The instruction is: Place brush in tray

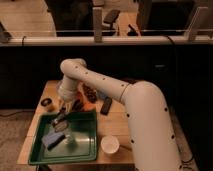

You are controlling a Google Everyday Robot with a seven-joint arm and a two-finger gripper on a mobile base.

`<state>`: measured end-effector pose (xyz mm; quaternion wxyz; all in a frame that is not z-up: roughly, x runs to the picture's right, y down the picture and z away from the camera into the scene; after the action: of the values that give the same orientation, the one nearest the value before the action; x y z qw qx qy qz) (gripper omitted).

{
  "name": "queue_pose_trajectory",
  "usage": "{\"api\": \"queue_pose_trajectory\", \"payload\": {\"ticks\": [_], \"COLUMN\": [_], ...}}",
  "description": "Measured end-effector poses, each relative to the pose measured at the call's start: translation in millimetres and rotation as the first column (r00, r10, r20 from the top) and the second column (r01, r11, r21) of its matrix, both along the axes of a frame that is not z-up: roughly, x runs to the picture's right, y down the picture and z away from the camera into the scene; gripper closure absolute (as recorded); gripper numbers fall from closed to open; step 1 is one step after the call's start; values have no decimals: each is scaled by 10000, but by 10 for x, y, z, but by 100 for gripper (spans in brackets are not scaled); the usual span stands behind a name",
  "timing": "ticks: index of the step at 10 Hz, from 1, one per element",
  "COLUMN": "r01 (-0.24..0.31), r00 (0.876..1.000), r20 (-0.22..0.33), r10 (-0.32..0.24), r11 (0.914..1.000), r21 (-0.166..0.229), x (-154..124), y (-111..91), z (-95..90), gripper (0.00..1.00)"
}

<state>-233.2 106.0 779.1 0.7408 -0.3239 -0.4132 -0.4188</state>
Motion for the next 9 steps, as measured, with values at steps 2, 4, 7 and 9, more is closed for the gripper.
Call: {"api": "queue_pose_trajectory", "payload": {"ticks": [2,4,7,9], "r01": [48,87,199,272], "r00": [10000,10000,9998,9996], "r20": [-14,-32,-12,-39], "r10": [-48,-87,-199,-272], "r11": [10000,10000,9998,9996], "r21": [-27,-32,-54,-96], "x": [11,16,1,19], "y": [4,5,19,19], "z": [6,14,7,13], "gripper": [60,54,42,41]}}
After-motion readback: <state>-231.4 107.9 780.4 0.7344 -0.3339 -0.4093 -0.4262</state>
